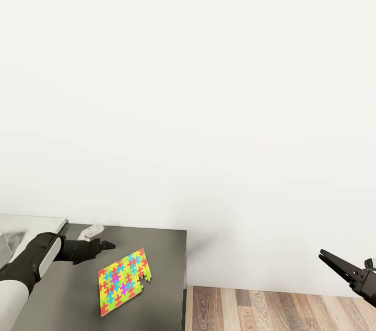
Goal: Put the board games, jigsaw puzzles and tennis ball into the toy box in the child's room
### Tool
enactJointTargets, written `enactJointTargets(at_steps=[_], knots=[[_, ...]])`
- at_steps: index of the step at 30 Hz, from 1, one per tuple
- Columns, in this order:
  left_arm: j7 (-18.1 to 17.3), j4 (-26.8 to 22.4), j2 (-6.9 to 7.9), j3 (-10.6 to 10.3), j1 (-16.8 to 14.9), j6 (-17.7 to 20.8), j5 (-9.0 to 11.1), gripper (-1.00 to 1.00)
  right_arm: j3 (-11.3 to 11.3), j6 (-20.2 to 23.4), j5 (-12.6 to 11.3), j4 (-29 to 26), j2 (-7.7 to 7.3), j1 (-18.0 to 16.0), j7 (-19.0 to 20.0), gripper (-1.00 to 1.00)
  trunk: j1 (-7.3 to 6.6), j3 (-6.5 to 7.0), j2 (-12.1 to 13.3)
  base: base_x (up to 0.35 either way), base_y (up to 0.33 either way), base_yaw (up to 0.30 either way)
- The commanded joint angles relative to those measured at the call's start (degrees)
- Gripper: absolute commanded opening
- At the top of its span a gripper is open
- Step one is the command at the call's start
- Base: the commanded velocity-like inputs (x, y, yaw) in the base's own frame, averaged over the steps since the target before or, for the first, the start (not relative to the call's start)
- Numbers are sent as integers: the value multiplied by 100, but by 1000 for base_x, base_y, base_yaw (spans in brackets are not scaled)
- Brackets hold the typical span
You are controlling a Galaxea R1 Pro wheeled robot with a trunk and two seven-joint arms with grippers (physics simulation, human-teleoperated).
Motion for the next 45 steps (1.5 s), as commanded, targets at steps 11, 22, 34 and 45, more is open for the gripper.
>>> enactJointTargets(at_steps=[11,22,34,45], knots=[[-16,-2,23,14,-6,26,-11,100,-1,29,-14,1,2,-1,3,100,4,-84,-11,0,0,0],[-14,-2,74,21,-7,31,-21,100,4,29,-14,2,2,-1,3,100,4,-185,-11,0,0,0],[-5,-2,93,23,-7,24,-28,100,0,37,-28,6,-6,-1,3,100,4,-296,-11,0,0,0],[-1,-1,88,24,-7,24,-29,100,-5,37,-40,6,-9,-1,12,100,4,-397,-11,0,0,0]])
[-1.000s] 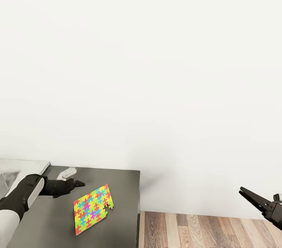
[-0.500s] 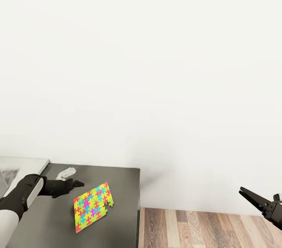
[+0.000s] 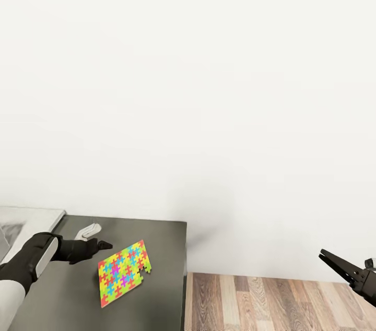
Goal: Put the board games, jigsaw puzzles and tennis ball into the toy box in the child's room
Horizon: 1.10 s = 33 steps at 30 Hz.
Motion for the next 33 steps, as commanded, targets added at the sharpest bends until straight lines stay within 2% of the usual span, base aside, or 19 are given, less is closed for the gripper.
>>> enactJointTargets(at_steps=[1,33], knots=[[-19,-2,-1,14,-4,31,-3,100,-2,29,-13,-3,-4,-1,3,100,3,-19,-11,0,0,0],[-28,-3,-11,7,-4,15,12,100,-14,38,-21,-3,-8,-3,4,100,3,-310,-11,0,0,0]])
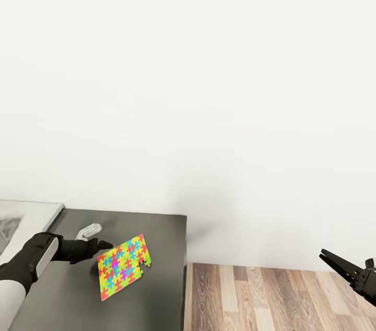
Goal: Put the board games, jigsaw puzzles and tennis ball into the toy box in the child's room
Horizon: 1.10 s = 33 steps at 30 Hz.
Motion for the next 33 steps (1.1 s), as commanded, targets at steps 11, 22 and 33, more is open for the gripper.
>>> enactJointTargets(at_steps=[11,22,33], knots=[[-30,-1,6,13,-3,-75,-2,100,-1,29,-14,-3,-2,-5,3,100,3,-109,-11,0,0,0],[-38,-2,2,13,-3,-90,0,100,-1,29,-14,-9,-2,-5,5,100,3,-206,-11,0,0,0],[-38,4,-25,13,-3,-106,-2,100,-9,29,-14,-12,-2,-7,52,100,3,-227,-11,0,0,0]])
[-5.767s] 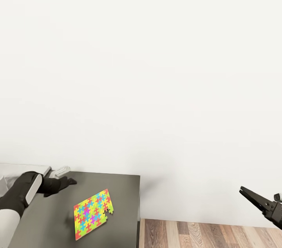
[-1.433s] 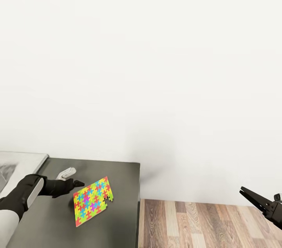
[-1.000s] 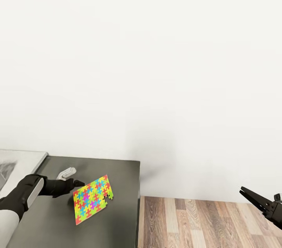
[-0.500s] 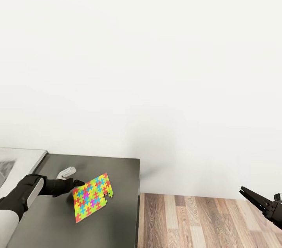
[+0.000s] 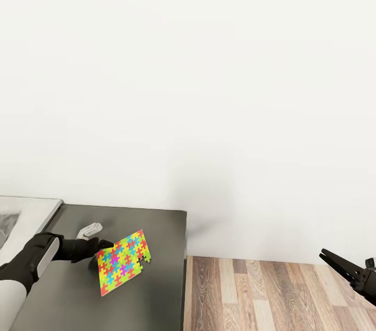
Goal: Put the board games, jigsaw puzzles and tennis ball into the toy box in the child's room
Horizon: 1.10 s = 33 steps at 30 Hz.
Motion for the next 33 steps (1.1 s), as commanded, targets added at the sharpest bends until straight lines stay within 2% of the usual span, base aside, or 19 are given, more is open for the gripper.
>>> enactJointTargets(at_steps=[1,22,25,30,33], knots=[[-20,-1,-2,14,-3,19,-6,100,-1,29,-13,-3,-2,2,4,100,3,-9,-10,0,0,0],[-107,10,-27,-5,-3,-135,-6,100,-1,29,-13,-3,-5,0,7,100,3,-10,-10,0,0,0],[-217,10,-29,-87,-3,-136,-6,100,-1,29,-13,-3,-7,0,7,100,3,-10,-10,0,0,0],[-487,10,-41,-420,-3,-259,8,100,-1,29,-13,-3,-7,0,7,100,3,-10,-10,0,0,0],[-545,13,-68,-483,-3,-302,9,100,-1,29,-13,-3,-10,0,7,100,3,-10,-10,0,0,0]])
